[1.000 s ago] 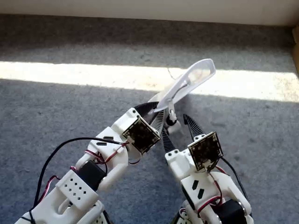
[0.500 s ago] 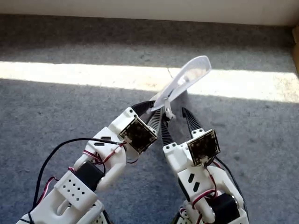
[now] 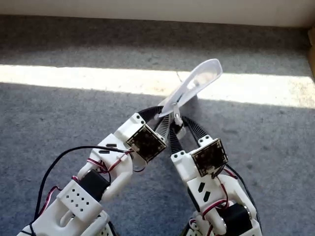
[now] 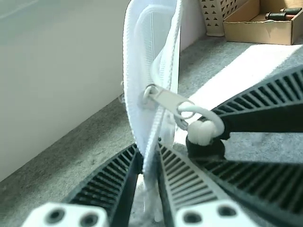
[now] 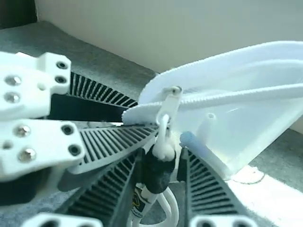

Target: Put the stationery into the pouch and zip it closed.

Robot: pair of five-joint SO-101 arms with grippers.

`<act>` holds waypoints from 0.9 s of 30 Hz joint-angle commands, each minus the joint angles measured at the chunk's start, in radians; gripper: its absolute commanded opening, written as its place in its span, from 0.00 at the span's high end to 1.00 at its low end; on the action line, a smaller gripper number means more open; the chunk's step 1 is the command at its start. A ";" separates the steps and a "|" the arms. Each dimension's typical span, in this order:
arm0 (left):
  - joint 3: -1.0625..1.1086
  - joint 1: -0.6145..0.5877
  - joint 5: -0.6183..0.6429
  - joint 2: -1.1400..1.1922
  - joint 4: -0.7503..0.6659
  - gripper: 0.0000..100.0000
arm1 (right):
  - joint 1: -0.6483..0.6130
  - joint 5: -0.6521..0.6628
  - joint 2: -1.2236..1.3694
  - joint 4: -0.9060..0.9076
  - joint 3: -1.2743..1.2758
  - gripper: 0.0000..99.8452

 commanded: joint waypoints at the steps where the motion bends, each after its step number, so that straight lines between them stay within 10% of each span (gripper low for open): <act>1: -0.010 0.005 -0.006 -0.024 0.002 0.99 | 0.002 0.038 -0.004 -0.058 0.005 0.99; 27: -0.010 -0.002 -0.008 -0.024 0.002 0.99 | 0.369 -0.103 -0.004 -0.200 0.002 0.99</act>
